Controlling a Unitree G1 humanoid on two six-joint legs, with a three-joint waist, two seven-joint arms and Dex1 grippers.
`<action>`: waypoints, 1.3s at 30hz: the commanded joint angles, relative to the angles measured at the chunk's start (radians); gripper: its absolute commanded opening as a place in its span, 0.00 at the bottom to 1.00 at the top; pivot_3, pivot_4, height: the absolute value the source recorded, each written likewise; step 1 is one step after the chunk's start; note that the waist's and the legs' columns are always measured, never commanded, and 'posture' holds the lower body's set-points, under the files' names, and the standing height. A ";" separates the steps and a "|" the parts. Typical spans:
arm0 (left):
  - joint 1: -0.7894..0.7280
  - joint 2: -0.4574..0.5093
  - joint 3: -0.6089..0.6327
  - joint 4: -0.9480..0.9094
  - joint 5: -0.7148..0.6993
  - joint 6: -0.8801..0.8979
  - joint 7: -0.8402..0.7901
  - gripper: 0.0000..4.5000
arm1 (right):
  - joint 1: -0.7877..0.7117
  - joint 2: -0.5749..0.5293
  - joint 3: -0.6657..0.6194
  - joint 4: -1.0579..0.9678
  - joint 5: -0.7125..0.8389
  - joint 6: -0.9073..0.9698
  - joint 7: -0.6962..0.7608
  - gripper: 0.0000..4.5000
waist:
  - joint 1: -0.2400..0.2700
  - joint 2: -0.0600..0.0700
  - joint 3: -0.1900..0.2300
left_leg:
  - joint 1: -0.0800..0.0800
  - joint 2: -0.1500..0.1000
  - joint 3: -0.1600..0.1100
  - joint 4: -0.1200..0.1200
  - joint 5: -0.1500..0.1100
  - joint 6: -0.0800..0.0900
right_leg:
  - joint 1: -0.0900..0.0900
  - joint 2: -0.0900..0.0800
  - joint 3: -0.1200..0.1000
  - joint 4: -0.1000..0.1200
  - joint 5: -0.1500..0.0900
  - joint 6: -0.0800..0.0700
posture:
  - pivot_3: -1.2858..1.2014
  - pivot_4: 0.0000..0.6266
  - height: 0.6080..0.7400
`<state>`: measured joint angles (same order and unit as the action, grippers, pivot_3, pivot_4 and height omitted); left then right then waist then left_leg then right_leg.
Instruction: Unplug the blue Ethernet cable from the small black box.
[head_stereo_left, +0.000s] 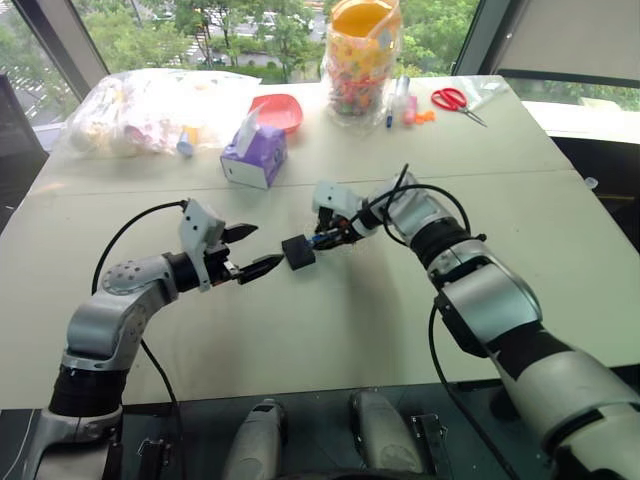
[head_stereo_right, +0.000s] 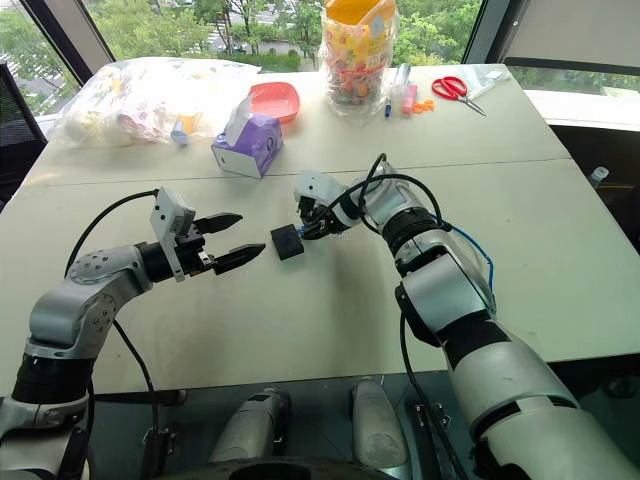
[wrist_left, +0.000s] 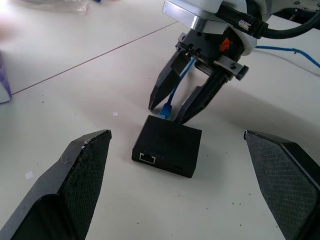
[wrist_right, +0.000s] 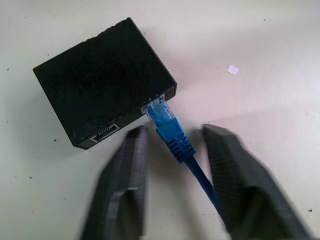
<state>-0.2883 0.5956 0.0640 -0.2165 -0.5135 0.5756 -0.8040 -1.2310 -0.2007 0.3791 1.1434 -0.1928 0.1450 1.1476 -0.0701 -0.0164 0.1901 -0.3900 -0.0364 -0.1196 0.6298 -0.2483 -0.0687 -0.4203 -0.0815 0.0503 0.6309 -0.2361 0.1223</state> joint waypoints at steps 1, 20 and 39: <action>-0.012 0.003 0.019 -0.022 -0.009 -0.026 -0.012 1.00 | 0.021 -0.011 -0.009 -0.048 -0.012 -0.006 -0.007 0.02 | 0.000 0.000 0.000 | 0.000 0.000 0.000 0.000 0.000 0.000 | 0.000 0.000 0.000 0.000 0.000 0.000 | 0.52 0.24 1.00; -0.296 0.004 0.001 0.180 -0.134 0.181 -0.150 1.00 | 0.538 -0.341 -0.106 -1.204 -0.250 -0.321 -0.506 0.00 | 0.023 -0.001 0.000 | -0.001 0.000 0.002 0.001 0.000 0.000 | -0.001 0.000 0.001 0.000 0.000 0.000 | 0.52 0.24 1.00; -0.401 -0.021 -0.025 0.267 -0.164 0.240 -0.257 0.16 | 0.601 -0.341 -0.079 -1.375 -0.294 -0.296 -0.480 0.00 | 0.026 -0.001 0.000 | -0.001 0.000 0.001 0.002 0.000 -0.001 | 0.000 0.000 0.001 0.000 0.000 0.000 | 0.52 0.24 1.00</action>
<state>-0.6809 0.5678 0.0336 0.0674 -0.6822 0.8357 -1.0551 -0.6162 -0.5410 0.3084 -0.1837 -0.4893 -0.1446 0.6677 -0.0439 -0.0175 0.1900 -0.3912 -0.0367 -0.1182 0.6313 -0.2479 -0.0692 -0.4207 -0.0817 0.0515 0.6307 -0.2362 0.1225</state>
